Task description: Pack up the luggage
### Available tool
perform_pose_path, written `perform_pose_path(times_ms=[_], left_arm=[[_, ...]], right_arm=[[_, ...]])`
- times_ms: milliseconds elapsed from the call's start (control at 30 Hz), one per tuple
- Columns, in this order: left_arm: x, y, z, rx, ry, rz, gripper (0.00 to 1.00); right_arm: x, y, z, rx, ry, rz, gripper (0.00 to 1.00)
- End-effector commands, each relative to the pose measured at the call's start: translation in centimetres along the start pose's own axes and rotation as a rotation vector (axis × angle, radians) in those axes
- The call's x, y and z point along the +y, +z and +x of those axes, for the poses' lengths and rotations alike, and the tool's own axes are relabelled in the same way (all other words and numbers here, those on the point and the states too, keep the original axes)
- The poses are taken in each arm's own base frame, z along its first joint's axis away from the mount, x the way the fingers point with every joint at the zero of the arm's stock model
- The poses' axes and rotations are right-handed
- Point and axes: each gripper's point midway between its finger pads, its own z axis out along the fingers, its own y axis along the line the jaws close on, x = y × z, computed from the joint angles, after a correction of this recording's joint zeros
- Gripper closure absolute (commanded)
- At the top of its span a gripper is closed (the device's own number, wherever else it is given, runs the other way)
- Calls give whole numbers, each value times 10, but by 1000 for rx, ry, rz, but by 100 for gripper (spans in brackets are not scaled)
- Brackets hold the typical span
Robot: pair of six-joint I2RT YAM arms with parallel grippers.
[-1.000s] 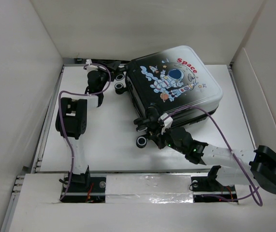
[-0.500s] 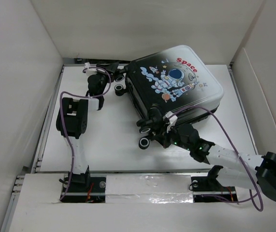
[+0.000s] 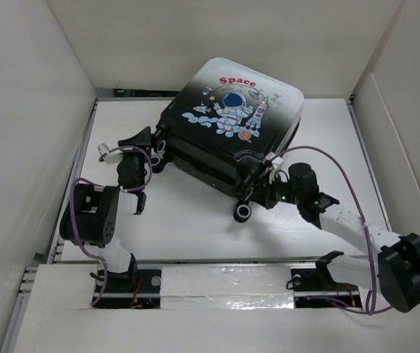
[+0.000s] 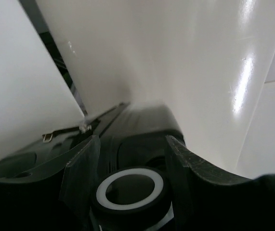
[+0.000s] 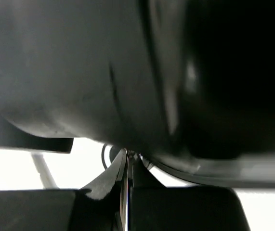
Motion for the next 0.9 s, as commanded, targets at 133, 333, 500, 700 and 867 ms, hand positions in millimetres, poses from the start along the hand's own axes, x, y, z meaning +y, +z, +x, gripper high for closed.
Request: perform_pose_path(times_ms=[133, 333, 500, 700, 867], left_arm=[[-45, -128, 136, 504, 74, 232, 100], [-64, -158, 168, 592, 89, 274, 100], [-84, -170, 186, 652, 69, 323, 100], [-112, -185, 206, 751, 65, 401, 100], [-130, -207, 223, 838, 52, 448, 100]], right_arm=[[7, 19, -70, -384, 66, 136, 100], [40, 41, -35, -368, 22, 353, 100], [23, 38, -43, -410, 7, 508, 100], [30, 75, -32, -321, -61, 480, 100], [58, 118, -13, -286, -76, 276, 100]])
